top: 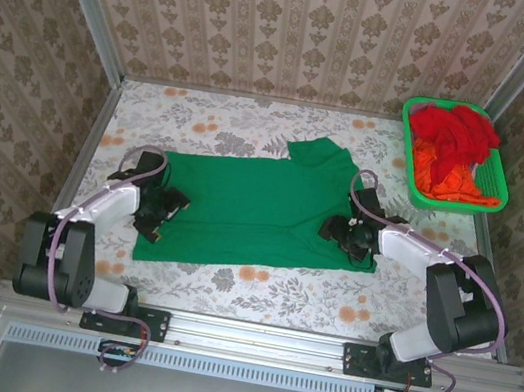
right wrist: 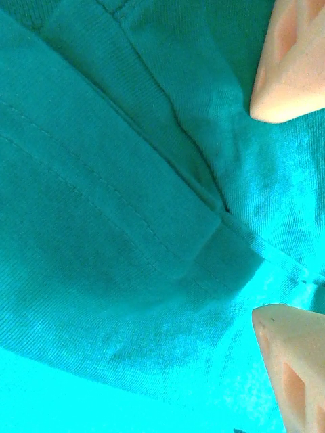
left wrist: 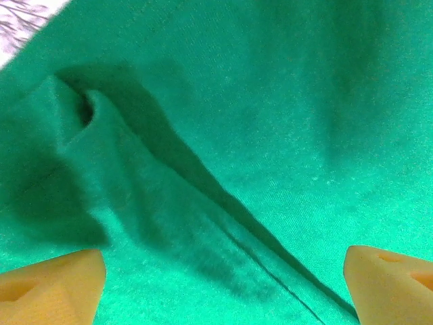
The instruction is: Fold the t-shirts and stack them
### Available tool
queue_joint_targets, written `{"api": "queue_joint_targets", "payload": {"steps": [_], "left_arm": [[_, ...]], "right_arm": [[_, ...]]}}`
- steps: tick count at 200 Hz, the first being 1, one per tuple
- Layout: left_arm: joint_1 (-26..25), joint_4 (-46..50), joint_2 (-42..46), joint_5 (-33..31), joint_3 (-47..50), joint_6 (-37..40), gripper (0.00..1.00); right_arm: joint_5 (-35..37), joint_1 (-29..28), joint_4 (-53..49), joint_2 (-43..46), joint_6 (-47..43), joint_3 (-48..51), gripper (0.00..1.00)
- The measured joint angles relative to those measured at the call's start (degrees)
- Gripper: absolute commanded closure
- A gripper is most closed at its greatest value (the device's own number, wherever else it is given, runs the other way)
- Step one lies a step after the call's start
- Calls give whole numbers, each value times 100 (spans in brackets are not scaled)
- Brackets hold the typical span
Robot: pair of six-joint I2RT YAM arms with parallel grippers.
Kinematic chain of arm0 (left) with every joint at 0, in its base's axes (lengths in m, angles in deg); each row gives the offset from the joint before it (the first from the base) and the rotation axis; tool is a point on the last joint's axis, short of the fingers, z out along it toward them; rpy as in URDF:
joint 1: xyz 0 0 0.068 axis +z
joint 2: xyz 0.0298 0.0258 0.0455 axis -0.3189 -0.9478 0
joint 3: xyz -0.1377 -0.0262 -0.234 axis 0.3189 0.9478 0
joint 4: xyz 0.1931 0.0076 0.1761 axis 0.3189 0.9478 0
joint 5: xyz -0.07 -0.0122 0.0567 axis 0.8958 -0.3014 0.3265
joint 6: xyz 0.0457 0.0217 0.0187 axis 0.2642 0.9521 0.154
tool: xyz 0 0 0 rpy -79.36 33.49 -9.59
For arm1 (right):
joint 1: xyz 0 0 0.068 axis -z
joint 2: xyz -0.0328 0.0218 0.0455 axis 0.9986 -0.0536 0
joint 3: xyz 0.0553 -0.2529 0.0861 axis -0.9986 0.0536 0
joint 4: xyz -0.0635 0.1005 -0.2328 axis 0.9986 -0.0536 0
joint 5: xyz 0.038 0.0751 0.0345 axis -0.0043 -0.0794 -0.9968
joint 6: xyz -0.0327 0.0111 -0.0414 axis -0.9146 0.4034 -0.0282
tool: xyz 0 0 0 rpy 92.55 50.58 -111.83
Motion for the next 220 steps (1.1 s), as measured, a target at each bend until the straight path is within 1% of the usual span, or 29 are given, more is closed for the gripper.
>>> {"api": "queue_joint_targets", "payload": {"steps": [22,70,106,121,143,183,198,220], "left_arm": [[116,-90,-197,79,-70,-11,10],[461,-409,-308,155,-514,0,11],[881,-857,-979,339,-621,20,12],[997,-863,-1115,476,-743,17,12],[1023,-1067,-1202,520,-988,26,11],[1008,-1069,-1121,472,-1320,299,8],[929,-1032,-1016,409,-1320,461,7],[667,-1069,-994,380,-1318,647,7]], "right_arm": [[0,0,2,0,0,0,26],[0,0,2,0,0,0,27],[0,0,2,0,0,0,27],[0,0,2,0,0,-2,27],[0,-4,-7,0,0,-17,27],[0,-39,-76,81,-109,-39,27],[2,-39,-125,175,-188,-66,27],[0,-39,-94,181,-367,-243,27]]}}
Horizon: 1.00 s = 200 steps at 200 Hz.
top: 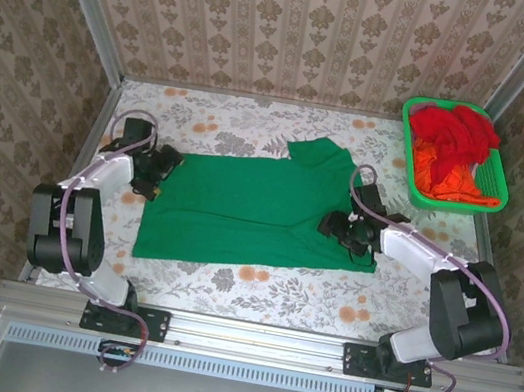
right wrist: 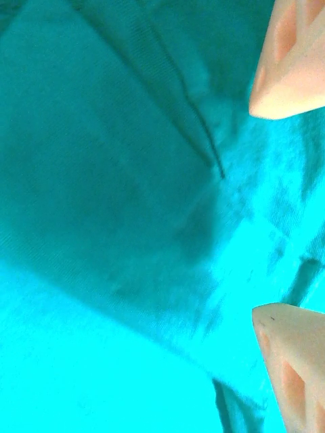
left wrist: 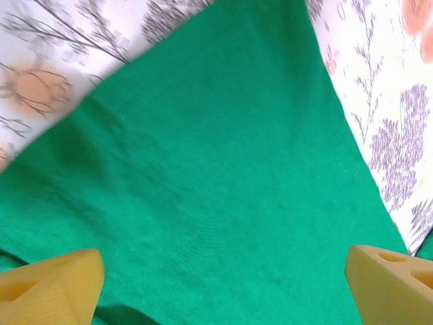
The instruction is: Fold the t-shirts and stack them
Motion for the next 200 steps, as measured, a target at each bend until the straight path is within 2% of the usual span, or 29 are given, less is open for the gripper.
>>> {"api": "queue_joint_targets", "payload": {"steps": [33,57,106,131,156,183,200], "left_arm": [[-284,-299,-291,74,94,66,7],[-293,-511,-466,70,439,66,7],[-356,-1058,-28,90,1019,61,3],[-431,-964,133,20,1093,70,0],[-417,-361,-44,-262,595,249,0],[-313,328,-566,-713,-619,496,1],[-197,595,-949,-946,-1394,612,5]], "right_arm": [[28,-17,118,-577,-236,-518,27],[85,-33,111,-739,-238,-470,27],[129,-37,162,-166,-146,256,28],[125,-37,28,81,-133,356,28],[181,-37,-177,98,-271,-2,28],[291,-37,-168,-57,-490,-848,28],[286,-37,-22,-262,-520,-1259,28]]}}
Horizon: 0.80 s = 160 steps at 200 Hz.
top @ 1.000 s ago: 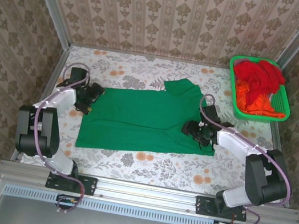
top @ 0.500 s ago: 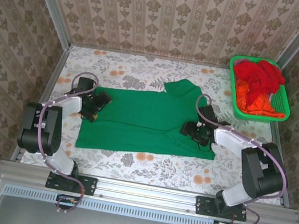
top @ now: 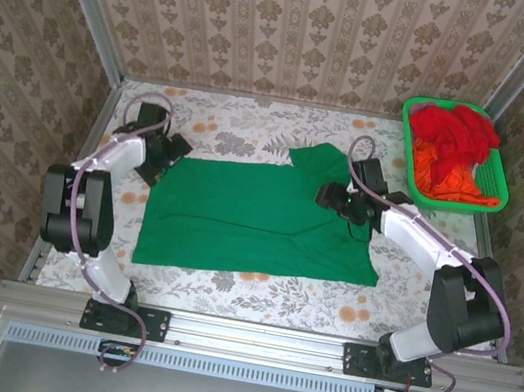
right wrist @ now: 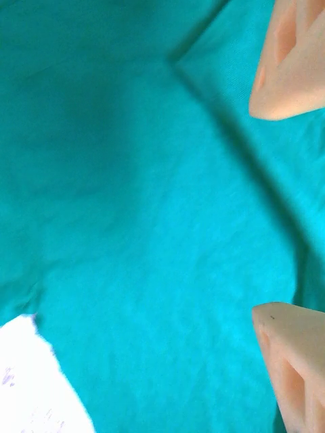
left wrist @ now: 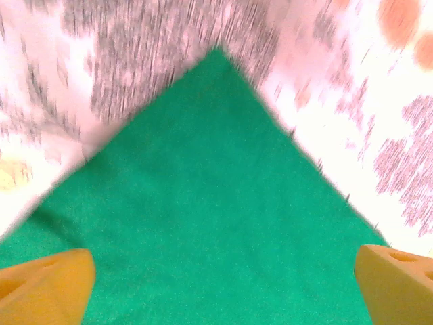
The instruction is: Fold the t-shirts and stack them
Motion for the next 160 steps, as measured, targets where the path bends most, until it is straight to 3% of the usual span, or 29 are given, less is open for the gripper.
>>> {"api": "queue_joint_targets", "payload": {"steps": [20,45,65,117,160], "left_arm": [[131,341,-487,-203,-774,142,14],[243,824,-1147,-328,-1613,317,33],[258,1143,-1602,-385,-2098,411,42],[251,1705,-2682,-407,-2909,540,52],[251,1858,-2852,-415,-3171,535,65]], "right_arm": [[-26,0,144,-256,7,-243,28],[-96,0,256,-527,46,-337,28],[-162,-4,297,-656,92,-352,28],[-223,-26,339,-726,181,-354,28],[-238,-33,470,-726,269,-341,28]]}}
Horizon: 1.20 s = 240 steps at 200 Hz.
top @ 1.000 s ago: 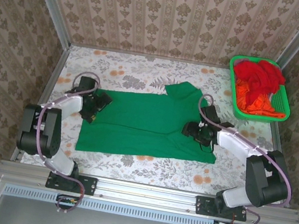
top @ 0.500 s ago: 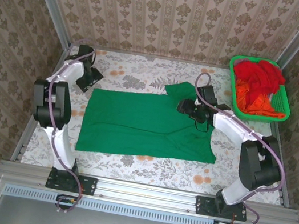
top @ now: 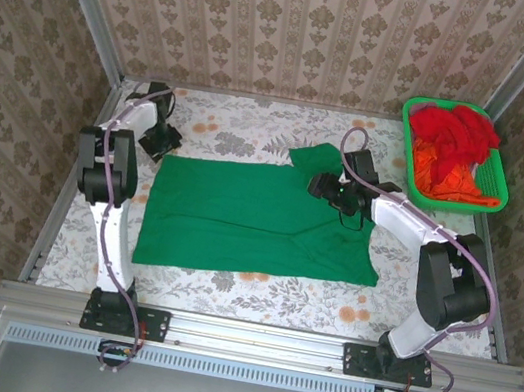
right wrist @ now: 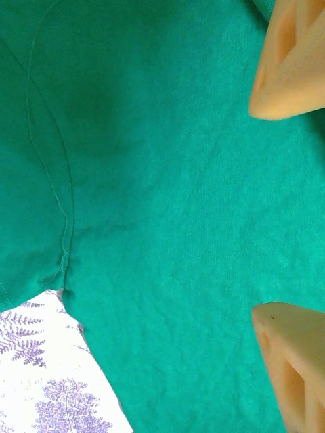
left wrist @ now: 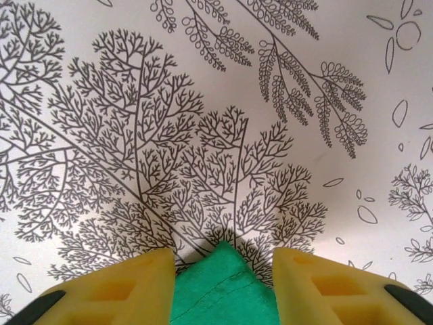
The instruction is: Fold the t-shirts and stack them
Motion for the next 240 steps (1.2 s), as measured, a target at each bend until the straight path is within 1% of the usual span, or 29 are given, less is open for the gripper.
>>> {"api": "queue_joint_targets", "payload": {"steps": [31,43,77,92,117,140,188,203,220,240], "left_arm": [[-20,63,-59,-52,-4,52,79],[-17,103,-59,-85,-4,55,83],[2,173,-59,-122,-7,81,100],[2,170,-57,-120,-9,70,100],[2,133,-33,-118,26,74,100],[0,20,31,-116,146,74,100],[2,-52,68,-101,214,74,100],[2,-81,83,-96,240,74,100],[2,-105,94,-94,264,76,100],[2,-142,107,-94,297,76,100]], "right_arm": [[-26,-4,2,-2,37,2,27],[-26,-4,4,-2,39,2,27],[-26,-4,39,-17,35,-13,28],[9,-4,28,-101,15,-103,27],[367,50,-72,-404,-118,-568,28],[763,256,-138,-844,-225,-1276,33],[1274,793,-562,-2203,-739,-3080,49],[1294,890,-752,-2581,-1043,-3541,52],[1246,992,-986,-2903,-1419,-3921,53],[997,1126,-1248,-3167,-1926,-4181,54]]}}
